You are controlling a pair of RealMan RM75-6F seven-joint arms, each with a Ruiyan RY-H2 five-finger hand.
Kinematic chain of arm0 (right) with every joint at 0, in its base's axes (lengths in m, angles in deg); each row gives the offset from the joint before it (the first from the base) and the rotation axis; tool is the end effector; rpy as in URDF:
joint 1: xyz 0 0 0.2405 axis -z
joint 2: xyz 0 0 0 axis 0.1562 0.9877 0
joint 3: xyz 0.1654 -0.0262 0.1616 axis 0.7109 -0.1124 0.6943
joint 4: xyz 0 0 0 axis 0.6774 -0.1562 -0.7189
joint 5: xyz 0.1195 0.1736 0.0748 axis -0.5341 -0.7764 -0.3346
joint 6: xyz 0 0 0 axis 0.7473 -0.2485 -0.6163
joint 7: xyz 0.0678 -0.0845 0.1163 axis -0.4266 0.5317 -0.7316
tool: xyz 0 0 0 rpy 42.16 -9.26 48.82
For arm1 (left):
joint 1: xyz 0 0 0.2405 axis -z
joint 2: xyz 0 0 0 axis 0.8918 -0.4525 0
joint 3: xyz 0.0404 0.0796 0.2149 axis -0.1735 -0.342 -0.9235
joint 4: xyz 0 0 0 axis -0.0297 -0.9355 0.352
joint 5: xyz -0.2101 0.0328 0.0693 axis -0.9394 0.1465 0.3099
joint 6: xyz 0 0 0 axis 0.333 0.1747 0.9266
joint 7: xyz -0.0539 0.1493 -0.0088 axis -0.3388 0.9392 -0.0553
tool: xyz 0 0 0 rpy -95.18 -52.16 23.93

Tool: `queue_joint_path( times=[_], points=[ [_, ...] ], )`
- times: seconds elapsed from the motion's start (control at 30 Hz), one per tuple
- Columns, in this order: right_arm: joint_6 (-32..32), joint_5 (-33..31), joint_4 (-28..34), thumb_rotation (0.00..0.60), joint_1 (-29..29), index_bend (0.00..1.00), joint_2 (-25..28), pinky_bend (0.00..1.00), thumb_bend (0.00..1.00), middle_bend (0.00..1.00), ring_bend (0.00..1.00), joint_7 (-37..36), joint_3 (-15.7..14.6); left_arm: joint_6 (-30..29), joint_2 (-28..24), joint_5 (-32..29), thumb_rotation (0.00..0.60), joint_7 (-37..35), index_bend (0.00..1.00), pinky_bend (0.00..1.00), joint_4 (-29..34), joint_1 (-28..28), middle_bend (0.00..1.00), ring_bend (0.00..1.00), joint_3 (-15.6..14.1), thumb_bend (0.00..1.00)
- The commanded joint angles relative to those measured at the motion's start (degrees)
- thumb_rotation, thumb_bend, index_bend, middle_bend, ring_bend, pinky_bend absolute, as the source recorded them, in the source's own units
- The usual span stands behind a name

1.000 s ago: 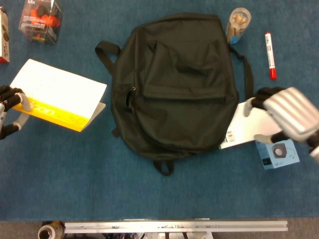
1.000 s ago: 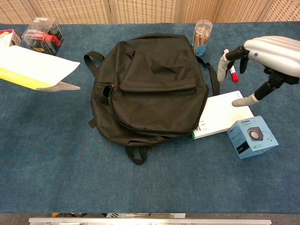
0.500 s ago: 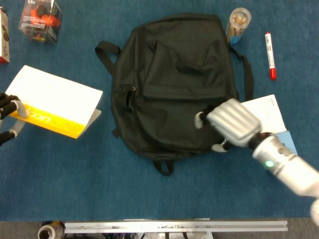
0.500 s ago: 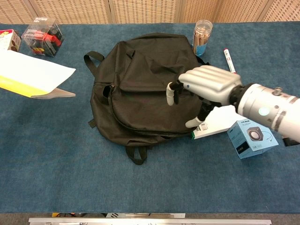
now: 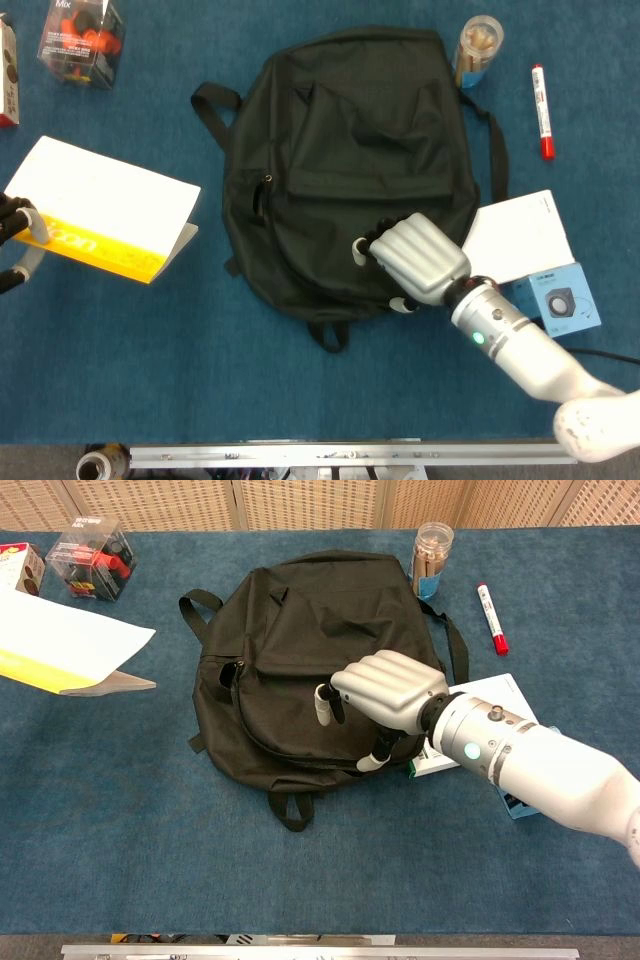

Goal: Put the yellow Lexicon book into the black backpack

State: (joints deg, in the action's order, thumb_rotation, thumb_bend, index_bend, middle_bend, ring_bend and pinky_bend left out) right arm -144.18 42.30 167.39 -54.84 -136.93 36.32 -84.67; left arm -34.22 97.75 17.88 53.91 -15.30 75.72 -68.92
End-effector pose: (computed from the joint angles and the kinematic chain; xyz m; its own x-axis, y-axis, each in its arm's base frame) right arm -0.0586 -0.2309 -0.0772 0.6103 -0.3984 0.6847 -0.7434 -0.5866 0.3214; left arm -0.2965 0.2176 0.1243 0.3052 -0.1068 0.9463 0.8592 -0.3975 -0.3220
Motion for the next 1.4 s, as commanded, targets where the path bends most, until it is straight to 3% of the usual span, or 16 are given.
queue_joint_path(
  times=[0.03,0.37,0.7,0.77,0.93,1.1,1.4],
  points=[
    [-1.64,-0.7,-1.56,0.6,-0.56,0.4,-2.2,0.42,0.0,0.44,0.32,1.83,-0.88,-0.01,-0.04,0.06,0.6,0.03,0.63,0.67,0.03,-0.03,0.59,0.52,0.06,0.4],
    [-3.31,-0.94,-1.16,0.6,-0.99,0.39,-4.5,0.42,0.0,0.44,0.32,1.29,-1.0,0.46,-0.4,0.06,0.6,0.03,0.63,0.67,0.06,-0.16,0.59,0.52,0.28,0.4],
    [-6.23,-2.75,-4.57,0.6,-1.59,0.38,-7.41,0.42,0.0,0.44,0.32,4.99,-1.44,0.06,-0.52,0.37,0.6,-0.41,0.63,0.67,-0.13,-0.34,0.59,0.52,0.52,0.4],
    [-6.6,-3.08,-5.08,0.6,-1.68,0.38,-7.67,0.42,0.08,0.44,0.32,4.88,-0.84,-0.05,-0.54,0.41,0.6,-0.47,0.63,0.67,-0.27,-0.38,0.59,0.52,0.58,0.4],
    [-6.53,-3.75,-6.15,0.6,-2.17,0.38,-7.72,0.43,0.43,0.44,0.33,3.72,1.13,-0.07,-0.61,0.27,0.6,-0.87,0.63,0.67,-0.53,-0.45,0.59,0.52,0.77,0.4],
    [-4.75,-7.51,-7.83,0.6,-3.41,0.4,-7.83,0.49,0.58,0.46,0.36,3.64,2.77,0.25,-0.82,0.68,0.6,-0.66,0.63,0.67,-0.5,-0.15,0.59,0.52,0.73,0.4],
    [-5.4,-8.21,-12.22,0.6,-4.9,0.61,-8.6,0.7,0.8,0.56,0.53,1.69,6.28,0.46,-1.67,1.32,0.6,-0.17,0.63,0.67,0.02,0.35,0.59,0.52,0.78,0.4]
  ],
)
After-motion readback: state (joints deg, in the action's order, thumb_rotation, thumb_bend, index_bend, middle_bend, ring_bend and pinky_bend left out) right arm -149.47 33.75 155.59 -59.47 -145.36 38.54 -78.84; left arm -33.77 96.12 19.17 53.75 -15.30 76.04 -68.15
